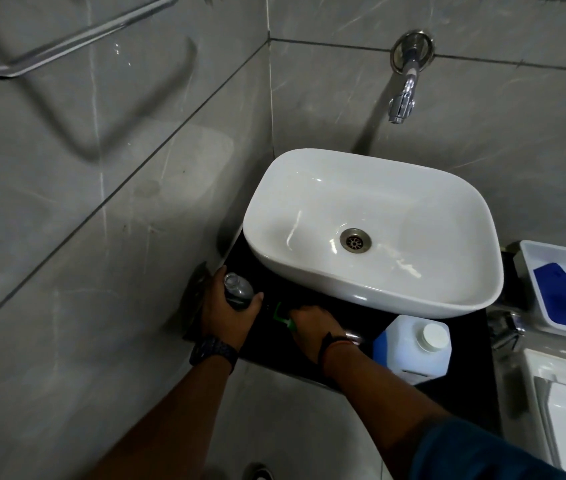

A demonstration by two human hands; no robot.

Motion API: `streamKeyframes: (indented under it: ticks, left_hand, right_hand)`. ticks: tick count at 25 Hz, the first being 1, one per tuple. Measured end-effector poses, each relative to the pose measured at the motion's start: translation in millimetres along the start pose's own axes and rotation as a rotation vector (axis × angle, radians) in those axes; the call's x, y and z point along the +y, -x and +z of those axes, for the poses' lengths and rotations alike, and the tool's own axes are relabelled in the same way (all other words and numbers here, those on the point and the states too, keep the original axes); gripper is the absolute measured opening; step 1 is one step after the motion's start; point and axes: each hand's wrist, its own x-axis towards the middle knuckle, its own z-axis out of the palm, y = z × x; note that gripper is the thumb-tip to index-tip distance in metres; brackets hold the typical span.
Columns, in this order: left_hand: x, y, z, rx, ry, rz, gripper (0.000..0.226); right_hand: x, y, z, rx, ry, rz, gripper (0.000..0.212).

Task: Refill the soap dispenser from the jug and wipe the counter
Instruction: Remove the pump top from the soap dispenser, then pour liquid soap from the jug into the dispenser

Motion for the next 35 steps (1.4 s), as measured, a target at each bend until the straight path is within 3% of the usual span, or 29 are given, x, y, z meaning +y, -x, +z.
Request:
streamKeyframes:
  ticks: [7, 10, 13, 17, 21, 24, 27, 31, 35]
  left_hand:
    - [5.7, 3.6, -14.4, -0.025, -0.022, -0.054, 0.112]
    - [34.6, 5.3, -24.5, -0.003, 0.040, 0.020, 0.102]
    - [82.6, 11.0, -25.7, 0.026, 0.004, 0.200, 0.083]
    - [147.3, 39.8, -3.2, -0.070, 0.056, 0.325, 0.059]
    - [169.6, 77.0, 32.4, -0.266, -0.009, 0.537, 0.049]
    - [169.9, 94.4, 52.2, -0.439, -0.117, 0.678, 0.053]
    - [168.0, 105.4, 63.6, -0.513, -0.157, 0.756, 0.055]
    - [167.1, 113.7, 73.5, -0.554, -0.081, 0.695, 0.043]
    - [162.1, 123.9, 78.3, -0.513, -0.002, 0.544, 0.035]
  right_hand:
    - [-12.5, 9.9, -18.6, 0.095, -0.083, -0.014, 0.032]
    - [-19.6, 21.5, -57.2, 0.258, -0.167, -0.058, 0.027]
    - [-7.2, 50.2, -105.1, 0.526, -0.326, -0.056, 0.027]
    - [47.7, 105.6, -140.6, 0.855, -0.508, 0.032, 0.015]
    - [106.7, 156.1, -125.0, 0.748, -0.661, 0.162, 0.029]
    - [131.1, 176.8, -96.2, 0.508, -0.673, 0.123, 0.049]
    - [136.3, 179.2, -73.9, 0.309, -0.643, 0.131, 0.080]
    - [127.4, 166.0, -55.4, 0.292, -0.584, 0.092, 0.098]
    - [125.6, 158.3, -45.4, 0.391, -0.614, 0.141, 0.080]
